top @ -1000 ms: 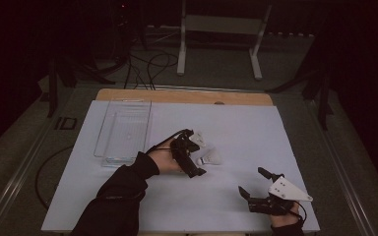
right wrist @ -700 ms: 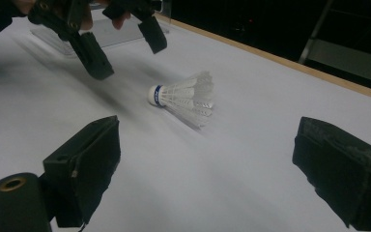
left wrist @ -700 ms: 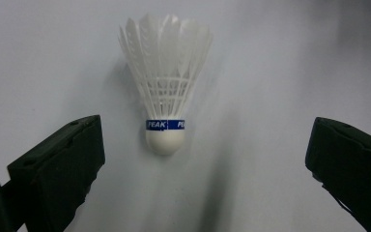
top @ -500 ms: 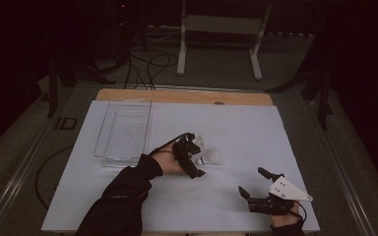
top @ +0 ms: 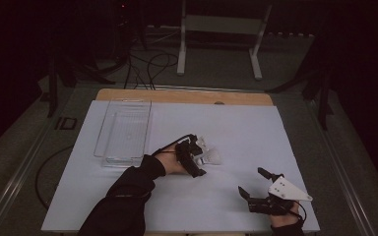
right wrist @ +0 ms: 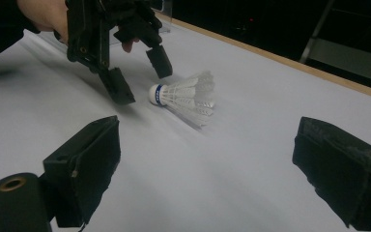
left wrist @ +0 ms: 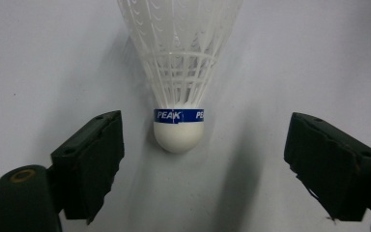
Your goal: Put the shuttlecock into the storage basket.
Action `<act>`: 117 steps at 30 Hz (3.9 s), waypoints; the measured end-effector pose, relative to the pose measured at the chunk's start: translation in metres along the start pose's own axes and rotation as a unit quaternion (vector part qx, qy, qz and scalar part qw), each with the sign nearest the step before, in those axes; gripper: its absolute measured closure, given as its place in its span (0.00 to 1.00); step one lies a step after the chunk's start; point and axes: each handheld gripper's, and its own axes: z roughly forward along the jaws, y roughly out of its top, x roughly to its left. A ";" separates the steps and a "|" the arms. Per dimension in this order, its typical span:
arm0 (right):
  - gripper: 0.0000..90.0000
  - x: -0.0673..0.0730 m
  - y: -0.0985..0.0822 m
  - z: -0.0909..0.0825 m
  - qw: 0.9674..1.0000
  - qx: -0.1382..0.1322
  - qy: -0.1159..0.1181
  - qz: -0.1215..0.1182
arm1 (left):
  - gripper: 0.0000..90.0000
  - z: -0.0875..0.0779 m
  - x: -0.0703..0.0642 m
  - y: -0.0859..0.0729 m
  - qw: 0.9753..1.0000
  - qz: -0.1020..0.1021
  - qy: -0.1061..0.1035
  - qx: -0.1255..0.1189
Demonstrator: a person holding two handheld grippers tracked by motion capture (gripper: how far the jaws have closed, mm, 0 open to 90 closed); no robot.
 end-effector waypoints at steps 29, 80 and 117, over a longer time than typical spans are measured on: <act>0.11 0.000 0.000 0.000 1.000 0.001 0.000 0.002 | 0.69 0.012 0.009 0.003 1.000 -0.018 0.016 0.014; 0.11 0.000 -0.002 0.003 1.000 0.002 0.006 0.005 | 0.74 -0.037 -0.013 0.003 0.998 0.001 0.005 0.067; 0.11 -0.001 -0.001 0.003 1.000 0.000 0.004 0.006 | 0.74 -0.088 -0.021 0.008 0.998 0.002 -0.004 0.070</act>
